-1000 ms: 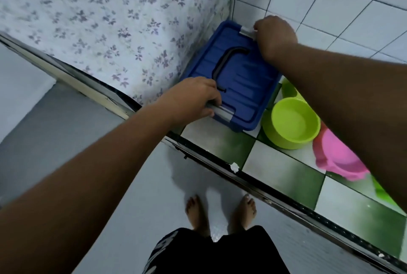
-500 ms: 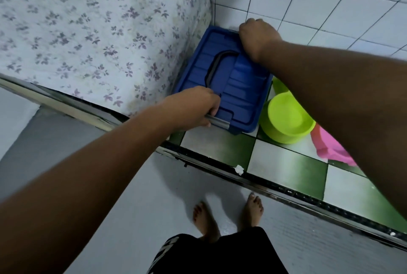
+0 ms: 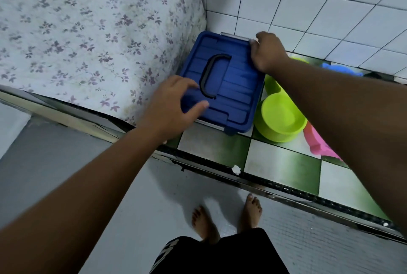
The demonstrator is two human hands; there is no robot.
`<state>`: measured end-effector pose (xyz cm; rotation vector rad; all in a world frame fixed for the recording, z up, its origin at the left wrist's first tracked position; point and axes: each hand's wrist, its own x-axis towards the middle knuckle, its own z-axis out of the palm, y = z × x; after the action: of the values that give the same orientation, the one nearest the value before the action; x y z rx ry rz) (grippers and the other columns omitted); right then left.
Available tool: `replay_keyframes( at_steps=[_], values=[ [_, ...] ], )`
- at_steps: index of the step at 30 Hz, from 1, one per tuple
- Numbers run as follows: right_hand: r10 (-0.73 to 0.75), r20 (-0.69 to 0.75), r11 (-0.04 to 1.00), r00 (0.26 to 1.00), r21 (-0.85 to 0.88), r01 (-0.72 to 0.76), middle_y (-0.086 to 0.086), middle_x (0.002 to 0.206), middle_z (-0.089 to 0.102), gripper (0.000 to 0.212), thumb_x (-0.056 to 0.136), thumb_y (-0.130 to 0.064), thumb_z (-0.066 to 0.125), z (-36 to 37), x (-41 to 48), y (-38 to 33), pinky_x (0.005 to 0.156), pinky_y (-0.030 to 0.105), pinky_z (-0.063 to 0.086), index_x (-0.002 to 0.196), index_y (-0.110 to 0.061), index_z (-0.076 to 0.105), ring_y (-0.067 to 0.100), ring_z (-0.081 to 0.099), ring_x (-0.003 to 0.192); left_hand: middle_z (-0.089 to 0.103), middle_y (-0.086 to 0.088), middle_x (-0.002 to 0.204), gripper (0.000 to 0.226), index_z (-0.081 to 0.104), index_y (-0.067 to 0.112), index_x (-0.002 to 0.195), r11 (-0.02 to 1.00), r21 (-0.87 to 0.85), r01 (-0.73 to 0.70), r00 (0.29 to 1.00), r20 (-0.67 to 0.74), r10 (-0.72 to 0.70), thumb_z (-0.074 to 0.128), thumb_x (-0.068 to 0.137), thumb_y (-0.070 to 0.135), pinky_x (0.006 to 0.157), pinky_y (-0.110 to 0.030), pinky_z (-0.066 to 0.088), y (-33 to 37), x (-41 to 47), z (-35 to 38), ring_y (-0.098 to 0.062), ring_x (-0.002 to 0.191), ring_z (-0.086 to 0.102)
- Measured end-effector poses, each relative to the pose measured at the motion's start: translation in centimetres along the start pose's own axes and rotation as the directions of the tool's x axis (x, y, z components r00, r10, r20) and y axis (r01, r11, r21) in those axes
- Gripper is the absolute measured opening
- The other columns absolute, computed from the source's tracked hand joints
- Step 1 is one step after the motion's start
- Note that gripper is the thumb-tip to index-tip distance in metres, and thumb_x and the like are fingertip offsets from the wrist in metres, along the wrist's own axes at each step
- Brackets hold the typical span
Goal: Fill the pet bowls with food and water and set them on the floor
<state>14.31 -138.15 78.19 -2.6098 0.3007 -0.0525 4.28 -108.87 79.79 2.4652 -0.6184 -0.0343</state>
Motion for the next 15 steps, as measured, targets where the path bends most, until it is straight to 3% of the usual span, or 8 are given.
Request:
replay_keyframes(
  at_steps=[1,3,5,9,12,15],
  values=[
    [0.047,-0.012,0.998,0.999,0.039,-0.046,0.029,0.13,0.054,0.044,0.105,-0.031,0.04,0.1,-0.7,0.3,0.096,0.037,0.041,0.127,0.006,0.052,0.042,0.051,0.122,0.054,-0.004,0.14,0.063,0.051,0.018,0.143,0.989,-0.029,0.142,0.99,-0.02,-0.143,0.064,0.094,0.054,0.11,-0.04,0.043,0.1,0.1,-0.2,-0.021,0.13,0.049],
    [0.093,-0.008,0.991,0.996,0.097,-0.092,0.026,0.132,0.055,0.045,0.104,-0.032,0.044,0.2,-1.7,0.7,0.093,0.034,0.041,0.13,0.005,0.05,0.038,0.052,0.122,0.034,-0.006,0.163,0.081,0.028,0.016,0.16,0.933,-0.052,0.356,0.933,0.072,-0.352,0.06,0.097,0.053,0.123,-0.04,0.028,0.5,0.3,-0.5,-0.022,0.149,0.033],
    [0.09,0.018,0.988,0.996,0.125,-0.092,0.023,0.133,0.055,0.044,0.103,-0.03,0.048,0.0,-2.2,1.0,0.094,0.033,0.04,0.132,0.003,0.049,0.037,0.052,0.121,0.024,-0.005,0.169,0.087,0.017,0.013,0.163,0.897,-0.089,0.432,0.897,0.149,-0.417,0.06,0.098,0.052,0.122,-0.033,0.02,1.1,0.6,-0.3,-0.022,0.154,0.025],
    [0.088,0.046,0.983,0.995,0.158,-0.095,0.022,0.126,0.058,0.041,0.099,-0.025,0.054,-1.4,-2.2,1.0,0.099,0.042,0.047,0.127,0.005,0.054,0.038,0.055,0.116,0.031,-0.001,0.166,0.081,0.025,0.018,0.162,0.862,-0.229,0.452,0.892,0.114,-0.437,0.065,0.097,0.044,0.116,-0.027,0.026,1.4,1.2,-0.3,-0.019,0.151,0.031],
    [0.081,0.012,0.984,0.997,0.158,-0.082,0.023,0.131,0.056,0.043,0.099,-0.021,0.055,-2.4,-2.3,0.2,0.103,0.044,0.044,0.131,0.008,0.051,0.038,0.053,0.12,0.036,0.002,0.164,0.074,0.033,0.022,0.159,0.872,-0.238,0.427,0.904,0.085,-0.42,0.067,0.096,0.043,0.114,-0.028,0.029,1.5,1.2,-0.5,-0.017,0.149,0.035],
    [0.088,-0.014,0.982,0.996,0.169,-0.084,0.018,0.104,0.058,0.03,0.097,-0.017,0.055,-2.9,-1.9,-0.4,0.084,0.038,0.049,0.114,0.008,0.058,0.034,0.058,0.099,0.04,0.002,0.161,0.068,0.041,0.022,0.155,0.89,-0.218,0.4,0.916,0.057,-0.397,0.066,0.096,0.044,0.115,-0.03,0.031,2.0,1.4,-0.8,-0.017,0.147,0.038]
  ],
)
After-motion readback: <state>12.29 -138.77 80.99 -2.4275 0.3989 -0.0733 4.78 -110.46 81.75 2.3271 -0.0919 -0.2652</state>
